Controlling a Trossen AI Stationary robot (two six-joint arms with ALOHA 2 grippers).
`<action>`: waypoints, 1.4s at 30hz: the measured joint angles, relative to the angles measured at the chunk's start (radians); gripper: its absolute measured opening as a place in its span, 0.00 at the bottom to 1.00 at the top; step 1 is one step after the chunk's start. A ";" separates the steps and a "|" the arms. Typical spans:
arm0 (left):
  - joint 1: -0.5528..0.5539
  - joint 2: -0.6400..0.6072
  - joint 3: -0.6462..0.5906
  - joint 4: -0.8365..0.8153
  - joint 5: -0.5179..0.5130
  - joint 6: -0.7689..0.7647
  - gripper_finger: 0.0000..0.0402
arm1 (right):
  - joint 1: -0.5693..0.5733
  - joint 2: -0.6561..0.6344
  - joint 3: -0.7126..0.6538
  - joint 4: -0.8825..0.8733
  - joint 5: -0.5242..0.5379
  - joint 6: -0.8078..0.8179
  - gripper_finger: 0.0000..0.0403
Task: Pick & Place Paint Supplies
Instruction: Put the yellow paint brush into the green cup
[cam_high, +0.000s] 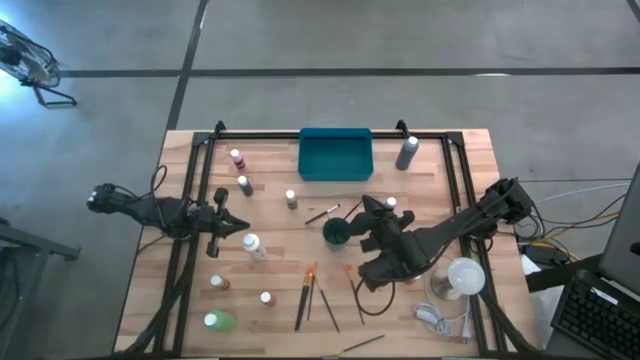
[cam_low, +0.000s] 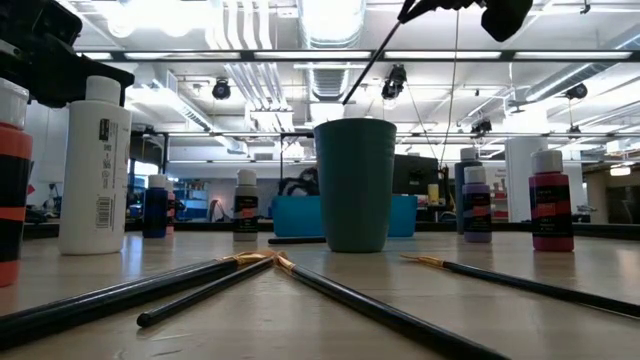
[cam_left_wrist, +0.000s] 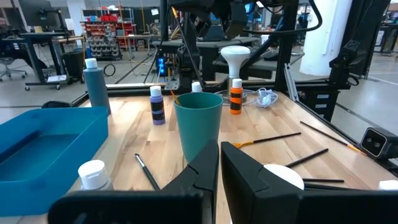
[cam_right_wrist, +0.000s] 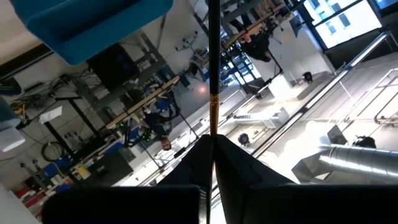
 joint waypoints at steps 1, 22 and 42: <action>0.000 0.000 0.000 0.000 0.000 0.000 0.06 | 0.000 0.000 -0.001 -0.001 0.000 0.000 0.02; 0.000 0.000 0.000 0.000 0.000 0.000 0.06 | 0.000 0.114 -0.013 -0.006 -0.014 -0.008 0.02; 0.000 0.000 0.000 0.000 0.000 0.000 0.06 | -0.012 0.263 -0.005 0.003 -0.012 -0.022 0.02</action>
